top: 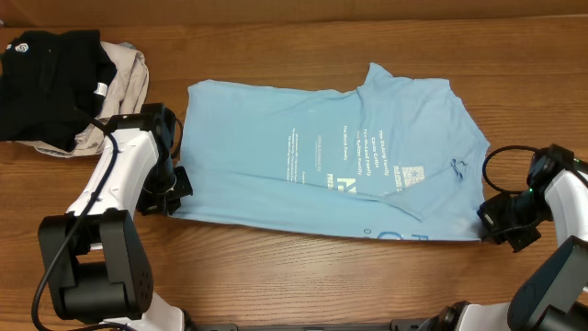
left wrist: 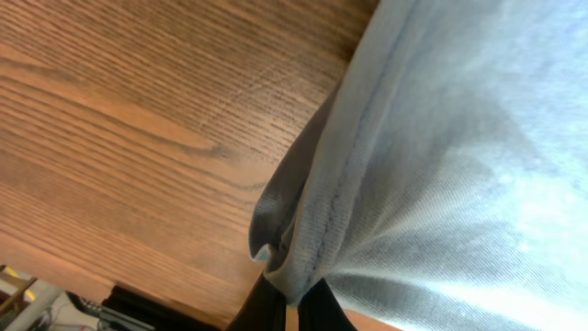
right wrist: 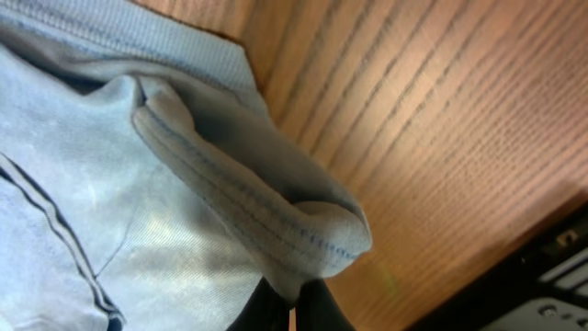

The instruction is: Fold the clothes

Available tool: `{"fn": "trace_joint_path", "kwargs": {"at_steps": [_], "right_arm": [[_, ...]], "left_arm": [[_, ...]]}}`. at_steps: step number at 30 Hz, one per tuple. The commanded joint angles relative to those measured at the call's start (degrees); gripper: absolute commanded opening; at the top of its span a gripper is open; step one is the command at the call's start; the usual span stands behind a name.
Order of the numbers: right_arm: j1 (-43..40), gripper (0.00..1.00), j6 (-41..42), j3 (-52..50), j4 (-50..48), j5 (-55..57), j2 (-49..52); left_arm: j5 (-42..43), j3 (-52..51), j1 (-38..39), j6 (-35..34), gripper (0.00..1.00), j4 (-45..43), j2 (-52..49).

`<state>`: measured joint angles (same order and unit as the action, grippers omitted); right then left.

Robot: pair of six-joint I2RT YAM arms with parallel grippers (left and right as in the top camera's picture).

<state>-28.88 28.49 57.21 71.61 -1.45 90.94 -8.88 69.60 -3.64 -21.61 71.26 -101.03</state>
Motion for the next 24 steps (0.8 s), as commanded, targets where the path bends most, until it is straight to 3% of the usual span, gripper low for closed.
{"fn": "trace_joint_path", "kwargs": {"at_steps": [1, 4, 8, 9, 11, 12, 13, 15, 20, 21, 24], "right_arm": [[-0.5, 0.04, -0.42, 1.36, 1.27, 1.36, 0.04], [-0.5, 0.04, -0.39, 1.36, 1.55, 1.36, 0.04], [-0.5, 0.13, -0.42, 1.36, 1.14, 0.44, 0.04], [-0.5, 0.16, -0.46, 1.36, 1.05, -0.17, 0.04], [-0.5, 0.35, -0.83, 1.36, 0.66, -0.39, 0.04], [-0.5, 0.38, -0.83, 1.36, 0.39, -0.39, 0.04], [-0.5, 0.5, -0.83, 1.36, 0.13, -0.37, 0.04], [-0.5, 0.63, -0.79, 1.36, -0.42, -0.39, 0.04], [-0.5, 0.7, -0.81, 2.1, -0.81, -0.44, 0.04], [-0.5, 0.7, -0.87, 2.8, -0.68, -0.68, 0.04], [-0.2, 0.77, -5.4, 7.28, -0.46, -4.96, -0.15]], "left_arm": [[-2.03, 1.09, -0.57, 2.82, 0.08, 1.03, -0.22], [-2.01, 1.09, -0.57, 3.02, 0.24, 1.81, -0.22], [-2.03, 1.09, -0.57, 3.96, 0.66, 2.47, -0.22], [-2.03, 1.11, -0.57, 4.07, 0.69, 2.45, -0.22], [-2.03, 1.11, -0.57, 4.04, 0.78, 2.4, -0.22], [-2.03, 1.11, -0.57, 4.04, 0.8, 2.36, -0.22], [-2.03, 1.11, -0.59, 4.07, 0.84, 2.23, -0.22], [-2.03, 1.11, -0.59, 4.04, 0.88, 1.99, -0.22], [-2.03, 1.86, -0.57, 4.07, 0.93, 1.6, -0.22], [-1.97, 2.54, -0.57, 4.55, 0.97, 1.55, -0.22], [0.72, 7.45, -0.52, 10.14, 1.0, 1.62, -0.2]]}}
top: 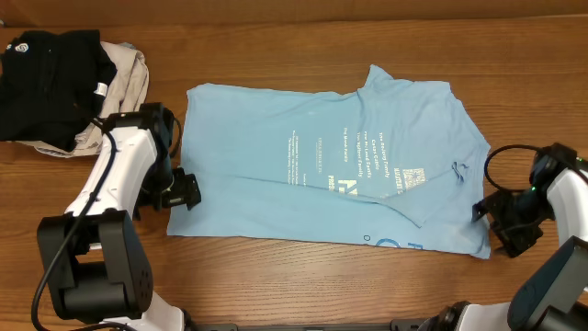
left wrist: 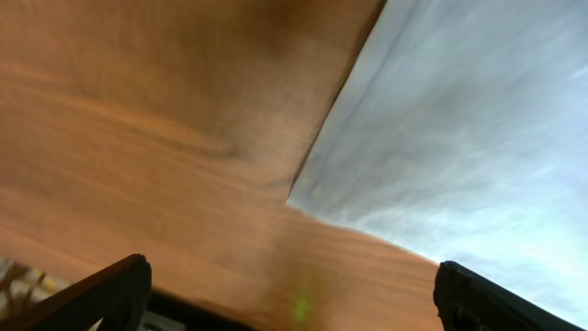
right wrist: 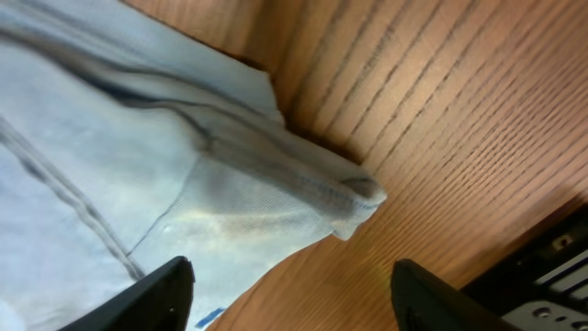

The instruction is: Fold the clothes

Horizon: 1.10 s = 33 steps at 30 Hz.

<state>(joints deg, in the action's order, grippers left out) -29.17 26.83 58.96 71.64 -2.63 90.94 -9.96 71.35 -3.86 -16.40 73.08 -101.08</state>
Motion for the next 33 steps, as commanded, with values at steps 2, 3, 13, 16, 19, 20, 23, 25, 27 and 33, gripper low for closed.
{"fn": "trace_joint_path", "kwargs": {"at_steps": [2, 3, 13, 16, 19, 20, 23, 25, 27, 33], "right_arm": [[1.4, 0.8, -8.57, 10.91, 0.39, -8.39, -0.17], [2.23, 0.82, -9.97, 13.6, 1.14, -9.57, -0.17], [19.3, 0.91, -14.86, 35.89, -4.96, -5.66, -0.15], [22.73, 0.91, -14.6, 36.44, -11.19, -5.35, -0.15], [24.3, 0.91, -14.19, 36.44, -14.73, -5.49, 0.48], [24.68, 0.92, -14.19, 36.41, -15.5, -5.57, 0.79], [25.44, 0.92, -14.21, 36.41, -16.0, -5.57, 1.81], [25.7, 0.92, -14.21, 36.41, -15.04, -5.57, 2.4], [25.73, 0.92, -14.21, 36.28, -14.16, -5.55, 2.64], [25.73, 0.9, -14.21, 36.26, -11.43, -5.55, 2.64]], "left_arm": [[5.44, 11.19, -0.02, 7.67, 1.0, 0.11, -0.17], [7.37, 13.73, 0.17, 9.01, 1.0, -0.04, -0.17], [20.5, 35.6, 3.72, 16.09, 1.0, -12.55, -3.69], [18.84, 39.67, 4.5, 14.88, 1.0, -17.05, -8.48], [18.32, 44.89, 4.42, 14.69, 1.0, -20.2, -15.82], [18.36, 47.04, 4.22, 14.62, 1.0, -20.79, -18.78], [18.34, 53.55, 3.65, 14.69, 1.0, -21.62, -27.39], [18.36, 57.53, 3.32, 15.1, 1.0, -21.57, -32.81], [18.32, 59.01, 3.17, 15.98, 1.0, -22.01, -35.78], [18.34, 59.3, 3.15, 19.82, 0.99, -22.84, -41.22]]}}
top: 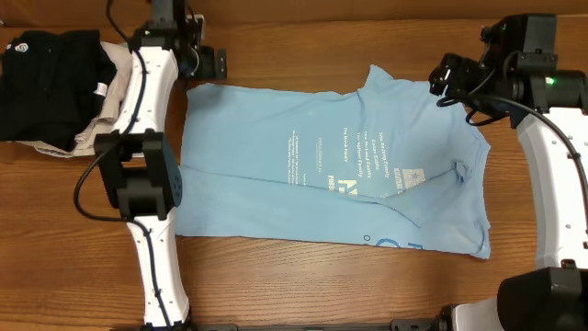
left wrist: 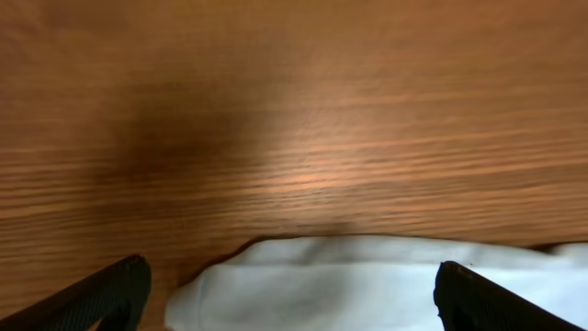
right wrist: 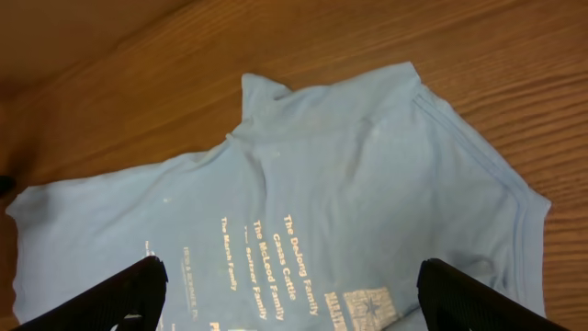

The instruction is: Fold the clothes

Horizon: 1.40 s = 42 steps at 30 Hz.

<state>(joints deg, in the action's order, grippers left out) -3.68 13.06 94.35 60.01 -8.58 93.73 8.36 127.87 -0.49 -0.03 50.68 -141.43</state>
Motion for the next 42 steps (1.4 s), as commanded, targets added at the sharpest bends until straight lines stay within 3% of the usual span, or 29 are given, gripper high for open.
{"fn": "trace_joint_path", "kwargs": {"at_steps": [1, 5, 10, 12, 22, 31, 33, 38, 42], "right_arm": [[0.26, 0.9, -0.44, 0.87, 0.35, 0.39, -0.15], [0.24, 0.89, -0.44, 0.87, 0.5, 0.39, -0.15], [0.24, 0.88, -0.46, 0.87, 0.48, 0.46, -0.15], [0.24, 0.88, -0.46, 0.87, 0.48, 0.61, -0.15], [0.24, 0.88, -0.46, 0.87, 0.57, 0.59, -0.15], [0.24, 0.88, -0.46, 0.87, 0.52, 0.59, -0.15], [0.24, 0.88, -0.48, 0.87, 0.44, 0.59, -0.15], [0.24, 0.88, -0.48, 0.87, 0.22, 0.61, -0.15], [0.24, 0.88, -0.7, 0.87, 0.04, 0.85, -0.15]], "left_arm": [[0.04, 2.73, -0.22, 3.85, 0.98, -0.46, -1.66], [0.13, 2.73, -0.22, 3.91, 0.89, -0.42, -3.58], [0.24, 2.69, -0.2, 3.89, 0.56, 0.09, -5.03], [0.22, 2.67, -0.2, 3.89, 0.5, 0.96, -5.49], [-1.49, 2.25, -0.22, 3.85, 0.55, 0.61, -7.3], [-6.25, 2.14, -0.22, -0.22, 0.47, 2.14, -7.93], [-6.34, 2.16, -0.22, -0.42, 0.52, 2.21, -7.89], [-6.38, 2.99, -0.22, -2.4, 0.79, 2.86, -7.72], [-6.47, 7.19, -0.22, -2.38, 0.88, 5.7, -7.67]]}}
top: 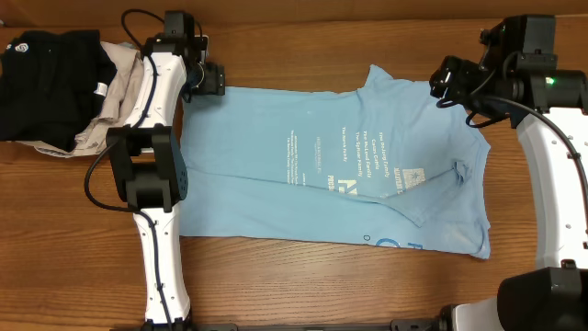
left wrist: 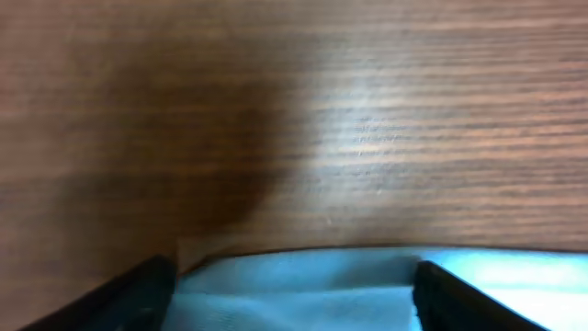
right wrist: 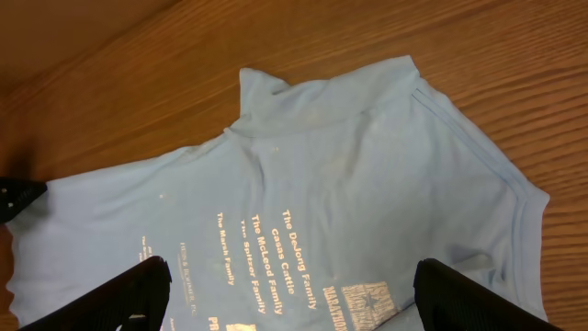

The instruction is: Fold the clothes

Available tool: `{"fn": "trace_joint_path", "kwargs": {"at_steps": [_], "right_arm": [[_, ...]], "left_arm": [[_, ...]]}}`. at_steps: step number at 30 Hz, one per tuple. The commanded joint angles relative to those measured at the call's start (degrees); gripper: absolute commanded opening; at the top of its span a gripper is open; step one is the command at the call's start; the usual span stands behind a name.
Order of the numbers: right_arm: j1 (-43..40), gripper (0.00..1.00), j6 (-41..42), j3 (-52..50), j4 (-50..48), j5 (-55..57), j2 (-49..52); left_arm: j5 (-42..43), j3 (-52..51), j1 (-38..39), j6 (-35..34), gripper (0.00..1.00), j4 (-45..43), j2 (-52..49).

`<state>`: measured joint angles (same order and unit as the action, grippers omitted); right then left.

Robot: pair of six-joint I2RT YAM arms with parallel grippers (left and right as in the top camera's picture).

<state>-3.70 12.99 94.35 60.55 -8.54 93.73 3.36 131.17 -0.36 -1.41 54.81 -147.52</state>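
A light blue T-shirt (top: 331, 156) with printed text lies spread flat on the wooden table. Its far-left corner edge (left wrist: 303, 285) sits between the open fingers of my left gripper (left wrist: 294, 299), which is low at that corner (top: 209, 79). My right gripper (top: 443, 83) hangs open well above the shirt's far-right part, near the collar. In the right wrist view the shirt (right wrist: 303, 202) shows far below the right gripper (right wrist: 294, 299), whose fingers hold nothing.
A pile of clothes lies at the far left: a black garment (top: 46, 83) on a beige one (top: 124, 87), close to my left arm. Bare wooden table (top: 322, 285) surrounds the shirt on the near side.
My left gripper has come down from just beyond the shirt's far-left corner, so the shirt's edge now lies between its open fingers. The right gripper has barely moved.
Both grippers were shut on the shirt's two near corners. Then both stood open and the corners lay flat, a little nearer the front edge. Then both arms were at the far side, open. Now the left one straddles the far-left corner.
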Motion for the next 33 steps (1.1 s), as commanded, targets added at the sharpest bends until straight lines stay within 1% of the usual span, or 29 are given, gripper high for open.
{"fn": "trace_joint_path", "kwargs": {"at_steps": [1, 4, 8, 11, 13, 16, 21, 27, 31, 33], "right_arm": [[0.26, 0.88, -0.66, 0.87, -0.5, 0.83, -0.15], [0.26, 0.88, -0.66, 0.87, -0.5, 0.98, -0.15], [0.26, 0.88, -0.66, 0.87, -0.46, 1.01, -0.15], [0.26, 0.88, -0.7, 0.87, -0.48, 1.01, -0.15], [0.26, 0.88, -0.87, 0.87, -0.48, 1.05, -0.15], [0.26, 0.88, -1.07, 0.87, -0.44, 1.03, -0.15], [0.26, 0.88, -1.07, 0.85, 0.0, 1.05, -0.15], [0.26, 0.88, -1.05, 0.85, 0.57, 1.03, -0.15], [0.26, 0.88, -1.07, 0.85, 1.29, 1.05, -0.15], [0.26, 0.88, -1.07, 0.85, 1.46, 1.05, -0.15]], "left_arm": [[-1.46, 5.11, -0.35, -1.05, 0.89, 2.27, -1.57], [-1.46, 9.22, -0.39, -2.03, 0.91, 4.31, -1.57], [-2.56, 12.02, -0.37, -3.19, 0.86, 6.88, -1.57], [-2.75, 11.63, -0.37, -4.24, 0.8, 8.7, -1.62], [-3.54, 10.78, -0.37, -5.44, 0.78, 9.51, -1.64], [-5.46, 8.98, -0.37, -8.31, 0.78, 9.55, -1.73], [-5.27, 6.45, -0.37, -8.5, 0.77, 8.04, -1.97], [-5.29, 6.43, -0.42, -9.22, 0.61, 7.17, -3.43], [-5.22, 6.43, -0.42, -9.4, 0.54, 6.4, -3.67], [-5.25, 6.43, -0.42, -9.4, 0.53, 6.27, -3.72]]}}
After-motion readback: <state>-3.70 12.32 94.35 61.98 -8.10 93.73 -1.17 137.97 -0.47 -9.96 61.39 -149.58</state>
